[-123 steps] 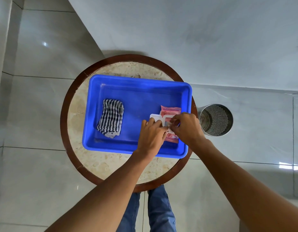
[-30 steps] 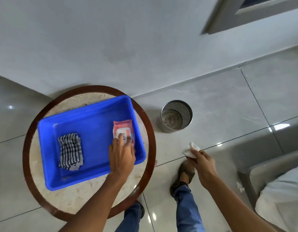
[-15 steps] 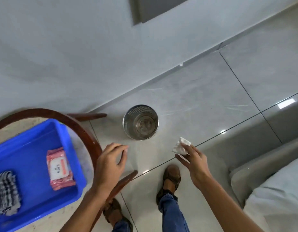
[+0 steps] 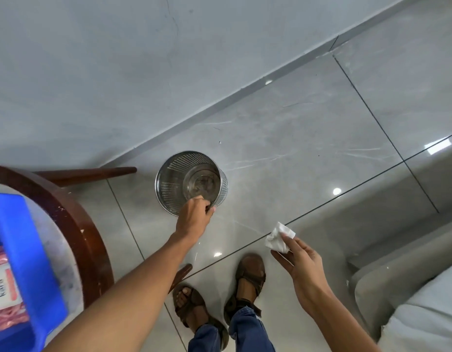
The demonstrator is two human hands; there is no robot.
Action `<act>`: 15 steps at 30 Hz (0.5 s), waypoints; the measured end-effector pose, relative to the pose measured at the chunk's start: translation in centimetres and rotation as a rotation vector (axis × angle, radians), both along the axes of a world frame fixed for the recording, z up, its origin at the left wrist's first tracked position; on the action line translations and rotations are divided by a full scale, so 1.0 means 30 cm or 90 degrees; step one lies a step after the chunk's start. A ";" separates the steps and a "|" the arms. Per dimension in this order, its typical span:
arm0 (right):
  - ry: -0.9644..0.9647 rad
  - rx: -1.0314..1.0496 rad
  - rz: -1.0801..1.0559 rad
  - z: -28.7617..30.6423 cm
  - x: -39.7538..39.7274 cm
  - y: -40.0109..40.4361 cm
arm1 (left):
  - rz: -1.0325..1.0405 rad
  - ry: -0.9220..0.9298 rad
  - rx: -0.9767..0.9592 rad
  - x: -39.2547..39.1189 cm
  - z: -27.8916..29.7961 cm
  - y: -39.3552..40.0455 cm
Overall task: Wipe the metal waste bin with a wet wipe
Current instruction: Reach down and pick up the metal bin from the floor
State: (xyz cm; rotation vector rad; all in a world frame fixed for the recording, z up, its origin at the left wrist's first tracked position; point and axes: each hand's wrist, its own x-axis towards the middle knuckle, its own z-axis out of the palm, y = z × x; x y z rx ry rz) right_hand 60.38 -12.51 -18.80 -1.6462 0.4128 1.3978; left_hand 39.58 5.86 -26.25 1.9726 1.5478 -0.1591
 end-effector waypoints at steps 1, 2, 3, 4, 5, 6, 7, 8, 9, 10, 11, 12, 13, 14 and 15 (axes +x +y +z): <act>0.006 0.001 -0.005 -0.015 -0.008 -0.004 | -0.009 0.008 0.008 0.000 -0.019 -0.011; 0.010 0.004 -0.011 -0.027 -0.015 -0.004 | -0.007 0.006 0.023 -0.002 -0.031 -0.019; 0.014 0.006 -0.016 -0.039 -0.021 -0.002 | 0.008 -0.007 0.037 -0.006 -0.039 -0.027; 0.017 0.010 -0.019 -0.047 -0.025 0.001 | 0.030 -0.029 0.050 -0.008 -0.039 -0.033; 0.019 0.013 -0.020 -0.055 -0.031 0.006 | 0.057 -0.054 0.057 -0.011 -0.036 -0.039; 0.019 0.014 -0.019 -0.060 -0.038 0.012 | 0.084 -0.080 0.056 -0.012 -0.031 -0.044; 0.019 0.014 -0.018 -0.061 -0.046 0.020 | 0.104 -0.100 0.051 -0.012 -0.024 -0.047; 0.020 0.012 -0.017 -0.061 -0.056 0.030 | 0.115 -0.112 0.045 -0.012 -0.017 -0.047; 0.020 0.011 -0.016 -0.058 -0.065 0.040 | 0.118 -0.118 0.038 -0.010 -0.010 -0.047; 0.019 0.010 -0.014 -0.051 -0.075 0.052 | 0.114 -0.117 0.028 -0.005 -0.002 -0.043; 0.020 0.008 -0.012 -0.043 -0.084 0.064 | 0.104 -0.110 0.019 -0.002 0.006 -0.037; 0.021 0.007 -0.009 -0.033 -0.091 0.075 | 0.090 -0.100 0.012 0.002 0.015 -0.029; 0.022 0.007 -0.001 -0.022 -0.096 0.088 | 0.077 -0.090 0.013 0.003 0.024 -0.016; 0.024 0.009 0.010 -0.011 -0.099 0.102 | 0.069 -0.083 0.019 0.001 0.033 0.000; 0.026 0.016 0.016 -0.001 -0.098 0.116 | 0.072 -0.080 0.030 -0.004 0.049 0.023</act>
